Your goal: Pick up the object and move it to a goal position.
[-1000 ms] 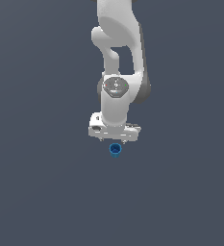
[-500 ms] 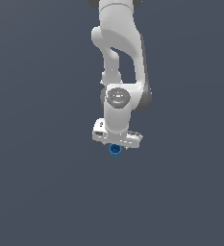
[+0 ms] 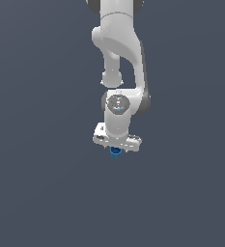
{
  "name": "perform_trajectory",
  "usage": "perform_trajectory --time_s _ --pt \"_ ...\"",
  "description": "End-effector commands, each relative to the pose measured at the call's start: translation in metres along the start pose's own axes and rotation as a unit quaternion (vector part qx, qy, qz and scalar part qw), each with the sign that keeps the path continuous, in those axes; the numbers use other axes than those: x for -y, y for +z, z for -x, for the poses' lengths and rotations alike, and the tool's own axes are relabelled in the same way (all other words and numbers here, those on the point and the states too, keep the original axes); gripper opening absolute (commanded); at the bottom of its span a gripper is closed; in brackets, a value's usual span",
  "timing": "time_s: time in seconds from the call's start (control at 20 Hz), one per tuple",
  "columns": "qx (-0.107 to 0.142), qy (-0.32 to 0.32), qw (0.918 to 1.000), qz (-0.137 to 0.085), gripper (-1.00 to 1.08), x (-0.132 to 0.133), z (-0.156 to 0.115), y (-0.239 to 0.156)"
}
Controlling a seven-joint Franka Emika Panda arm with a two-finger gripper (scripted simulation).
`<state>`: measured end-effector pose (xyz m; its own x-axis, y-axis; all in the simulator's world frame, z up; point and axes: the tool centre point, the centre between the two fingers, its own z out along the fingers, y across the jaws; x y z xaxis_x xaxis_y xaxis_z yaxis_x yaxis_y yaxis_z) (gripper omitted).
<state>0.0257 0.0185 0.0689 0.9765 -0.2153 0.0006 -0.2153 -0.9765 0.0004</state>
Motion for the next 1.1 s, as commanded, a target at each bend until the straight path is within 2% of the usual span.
perform_trajectory --time_s 0.0,0.35,0.4,1.05 --pt "0.001 0.0 1.0 0.0 1.0 0.0 0.001 0.014" --pt "0.0 0.001 1.0 0.0 1.0 0.001 0.0 0.029" --pt "0.0 0.001 1.0 0.0 -1.0 0.001 0.0 0.029" --pt "0.0 0.001 1.0 0.0 -1.0 -0.002 0.0 0.028"
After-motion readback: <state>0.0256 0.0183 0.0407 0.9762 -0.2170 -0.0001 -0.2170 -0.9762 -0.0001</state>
